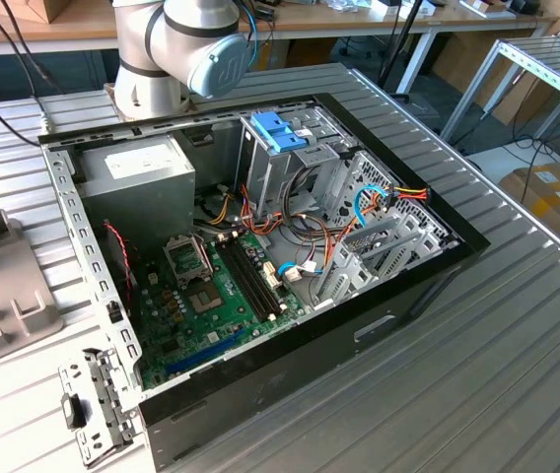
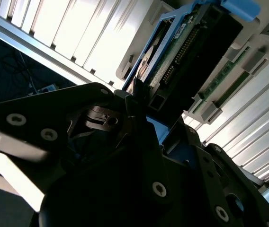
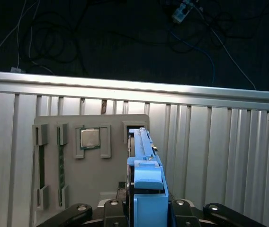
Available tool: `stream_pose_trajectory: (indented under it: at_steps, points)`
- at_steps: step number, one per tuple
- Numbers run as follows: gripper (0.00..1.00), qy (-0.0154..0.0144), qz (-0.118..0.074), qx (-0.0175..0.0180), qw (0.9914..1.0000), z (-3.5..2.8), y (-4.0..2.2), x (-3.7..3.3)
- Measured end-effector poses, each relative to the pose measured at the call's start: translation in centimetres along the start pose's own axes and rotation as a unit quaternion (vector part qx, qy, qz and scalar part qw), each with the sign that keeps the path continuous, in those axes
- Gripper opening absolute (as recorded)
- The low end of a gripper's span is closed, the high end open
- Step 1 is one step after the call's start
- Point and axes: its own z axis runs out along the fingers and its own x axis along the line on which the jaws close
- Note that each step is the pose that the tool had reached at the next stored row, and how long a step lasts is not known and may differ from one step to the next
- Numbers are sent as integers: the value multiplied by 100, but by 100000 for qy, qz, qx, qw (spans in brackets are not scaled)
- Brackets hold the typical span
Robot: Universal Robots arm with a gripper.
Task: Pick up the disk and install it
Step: 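Pick up the disk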
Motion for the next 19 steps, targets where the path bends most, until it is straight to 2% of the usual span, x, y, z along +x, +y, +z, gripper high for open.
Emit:
stream_pose_trajectory:
  at_steps: [12,19]
  points:
    - [37,-28,-2,-1,100000,-72,0,-1]
    - [37,-80,-1,6,100000,-140,1,-3]
